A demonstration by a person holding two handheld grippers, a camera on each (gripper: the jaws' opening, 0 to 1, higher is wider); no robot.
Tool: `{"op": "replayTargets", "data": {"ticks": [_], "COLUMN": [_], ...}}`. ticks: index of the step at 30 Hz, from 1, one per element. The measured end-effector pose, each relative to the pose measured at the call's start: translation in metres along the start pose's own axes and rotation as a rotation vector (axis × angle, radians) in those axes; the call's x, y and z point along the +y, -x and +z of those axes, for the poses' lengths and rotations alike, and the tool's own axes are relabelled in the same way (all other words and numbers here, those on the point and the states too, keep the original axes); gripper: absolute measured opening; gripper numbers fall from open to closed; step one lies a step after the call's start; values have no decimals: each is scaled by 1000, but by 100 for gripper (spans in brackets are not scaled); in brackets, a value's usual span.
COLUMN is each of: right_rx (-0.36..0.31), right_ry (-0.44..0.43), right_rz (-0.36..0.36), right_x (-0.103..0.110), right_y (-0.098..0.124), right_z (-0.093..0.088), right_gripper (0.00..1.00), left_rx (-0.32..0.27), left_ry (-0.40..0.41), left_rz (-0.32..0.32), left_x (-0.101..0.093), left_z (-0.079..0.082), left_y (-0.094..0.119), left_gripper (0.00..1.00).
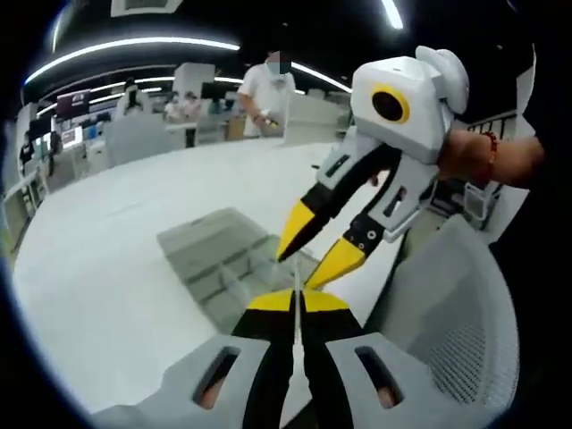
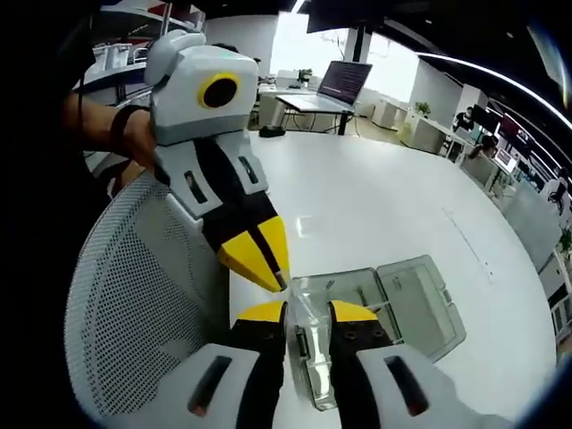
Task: Insert the divider into the dual guide fixture by aligning both edges with the guide slots and pushing it downward to the bottom, including one-sided entry, uneven engagement, binding, and posture correction.
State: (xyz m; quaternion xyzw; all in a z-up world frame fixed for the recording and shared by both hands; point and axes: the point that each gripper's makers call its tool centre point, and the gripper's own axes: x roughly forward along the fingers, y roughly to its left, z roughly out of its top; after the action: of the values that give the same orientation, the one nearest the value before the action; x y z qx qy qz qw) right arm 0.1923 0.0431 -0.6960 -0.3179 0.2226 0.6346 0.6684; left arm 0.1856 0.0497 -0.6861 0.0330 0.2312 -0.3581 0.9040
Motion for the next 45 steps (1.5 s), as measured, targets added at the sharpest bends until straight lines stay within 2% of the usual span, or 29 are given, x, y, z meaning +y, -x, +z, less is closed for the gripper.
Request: {"op": "replayTargets", "data": {"ticks": [6, 14, 23, 34, 38, 45], "right_rx": [-2, 4, -3, 1, 18, 33], "right_ry": [33, 38, 52, 80, 62, 20], "right_rz": [34, 58, 71, 110, 121, 127], "right_x": [6, 10, 11, 15, 15, 11], "right_y": [-1, -2, 0, 6, 6, 9], "right_z": [0, -1, -1, 1, -1, 1], "right_gripper": [5, 4, 0, 0, 0, 0], "left_rx": [47, 57, 33, -2, -3, -19], "left_ry": [-113, -135, -184, -172, -133, -112], "left_rz": [-32, -50, -42, -46, -49, -46], "left_x": [-5, -7, -5, -1, 0, 1], "left_z": [-3, -4, 0, 6, 5, 5], "left_y": [-1, -2, -1, -2, -4, -5], "left_gripper": [0, 0, 0, 4, 5, 8]}}
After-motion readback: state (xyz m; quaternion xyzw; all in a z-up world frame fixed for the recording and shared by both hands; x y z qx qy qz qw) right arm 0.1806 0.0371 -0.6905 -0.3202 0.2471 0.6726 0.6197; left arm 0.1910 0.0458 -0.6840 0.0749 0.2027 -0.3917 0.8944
